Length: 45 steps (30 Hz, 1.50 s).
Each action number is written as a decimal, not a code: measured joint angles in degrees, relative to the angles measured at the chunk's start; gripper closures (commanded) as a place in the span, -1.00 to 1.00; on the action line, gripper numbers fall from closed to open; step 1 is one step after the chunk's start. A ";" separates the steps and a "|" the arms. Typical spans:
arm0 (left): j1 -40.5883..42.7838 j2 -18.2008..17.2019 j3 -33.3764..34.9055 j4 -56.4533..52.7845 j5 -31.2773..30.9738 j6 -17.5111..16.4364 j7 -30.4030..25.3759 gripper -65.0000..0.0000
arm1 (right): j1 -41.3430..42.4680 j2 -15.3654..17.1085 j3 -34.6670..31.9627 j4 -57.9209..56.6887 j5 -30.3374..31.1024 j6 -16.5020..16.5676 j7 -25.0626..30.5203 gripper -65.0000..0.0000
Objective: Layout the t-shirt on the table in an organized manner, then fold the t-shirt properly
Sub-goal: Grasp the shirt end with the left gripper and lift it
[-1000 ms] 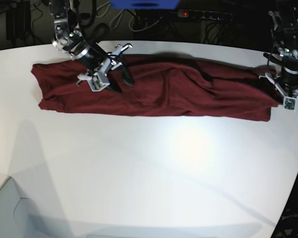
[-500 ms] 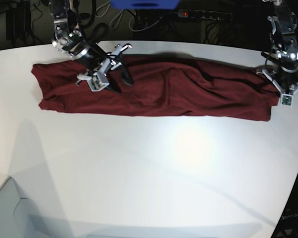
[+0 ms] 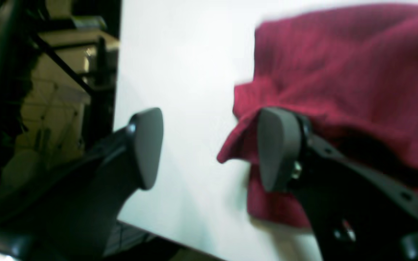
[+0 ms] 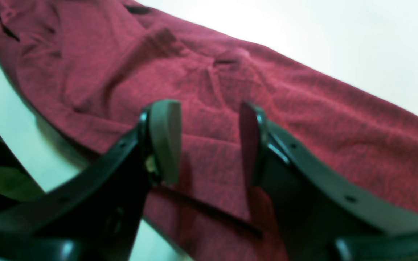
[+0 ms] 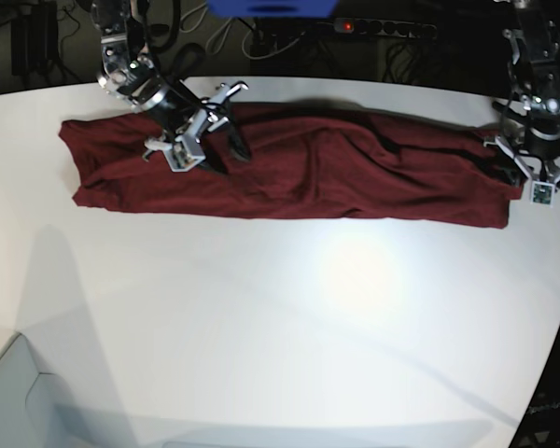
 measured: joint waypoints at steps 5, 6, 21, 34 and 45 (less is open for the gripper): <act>-1.70 0.37 0.04 -6.45 -2.43 -0.07 -2.19 -0.24 | 0.00 0.00 0.00 0.00 0.00 0.00 -0.07 0.17; -1.70 0.44 0.04 -6.88 -4.39 -0.09 -3.50 -0.24 | 0.00 0.00 0.00 0.00 0.00 0.00 -0.04 0.17; -3.52 1.20 -10.25 -14.29 -23.74 -9.90 -4.42 -0.24 | 0.02 0.00 0.00 0.00 -0.02 0.00 0.00 0.17; -3.61 1.25 -9.97 -15.26 -26.80 -11.63 -4.28 -0.78 | 0.15 0.00 0.00 0.00 -0.02 0.00 0.00 0.17; -5.44 1.31 -9.97 -20.83 -26.88 -11.76 -4.28 -0.86 | 0.15 0.00 -0.02 0.00 0.00 0.02 0.02 0.17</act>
